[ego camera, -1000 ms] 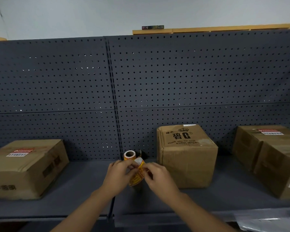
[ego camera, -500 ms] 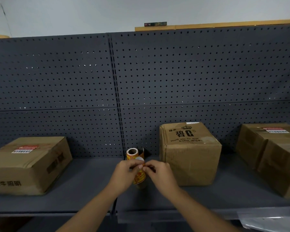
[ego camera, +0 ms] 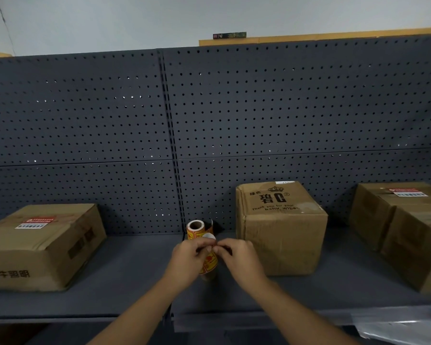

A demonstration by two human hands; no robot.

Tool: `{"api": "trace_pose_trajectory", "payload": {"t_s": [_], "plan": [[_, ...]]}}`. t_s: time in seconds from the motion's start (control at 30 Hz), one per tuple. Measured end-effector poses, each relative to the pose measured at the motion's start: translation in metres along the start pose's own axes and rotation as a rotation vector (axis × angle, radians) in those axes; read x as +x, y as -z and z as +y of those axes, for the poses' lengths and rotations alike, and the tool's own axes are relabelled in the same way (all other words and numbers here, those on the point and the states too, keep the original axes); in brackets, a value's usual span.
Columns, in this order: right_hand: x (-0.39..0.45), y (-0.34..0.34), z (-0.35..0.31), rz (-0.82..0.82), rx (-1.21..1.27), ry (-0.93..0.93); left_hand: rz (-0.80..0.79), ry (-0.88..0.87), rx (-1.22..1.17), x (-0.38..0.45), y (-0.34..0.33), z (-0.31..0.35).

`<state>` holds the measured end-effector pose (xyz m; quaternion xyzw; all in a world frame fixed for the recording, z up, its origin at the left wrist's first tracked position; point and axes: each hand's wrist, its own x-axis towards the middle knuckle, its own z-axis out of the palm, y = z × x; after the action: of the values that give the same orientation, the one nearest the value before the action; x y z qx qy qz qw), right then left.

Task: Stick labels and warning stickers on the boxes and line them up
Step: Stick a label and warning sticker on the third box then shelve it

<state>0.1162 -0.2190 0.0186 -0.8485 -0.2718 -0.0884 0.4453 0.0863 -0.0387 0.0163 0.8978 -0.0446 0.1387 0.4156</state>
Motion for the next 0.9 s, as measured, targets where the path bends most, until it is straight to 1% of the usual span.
{"api": "trace_pose_trajectory", "payload": {"t_s": [0.37, 0.7, 0.9], "plan": [[0.003, 0.003, 0.004, -0.011, -0.049, -0.021, -0.004, -0.002, 0.001, -0.002, -0.006, 0.005], [0.004, -0.004, 0.005, -0.012, -0.109, 0.001, 0.012, 0.007, 0.027, 0.0, -0.011, -0.005], [0.004, -0.005, 0.005, -0.004, -0.129, -0.004, 0.001, -0.015, 0.001, -0.001, -0.011, -0.008]]}}
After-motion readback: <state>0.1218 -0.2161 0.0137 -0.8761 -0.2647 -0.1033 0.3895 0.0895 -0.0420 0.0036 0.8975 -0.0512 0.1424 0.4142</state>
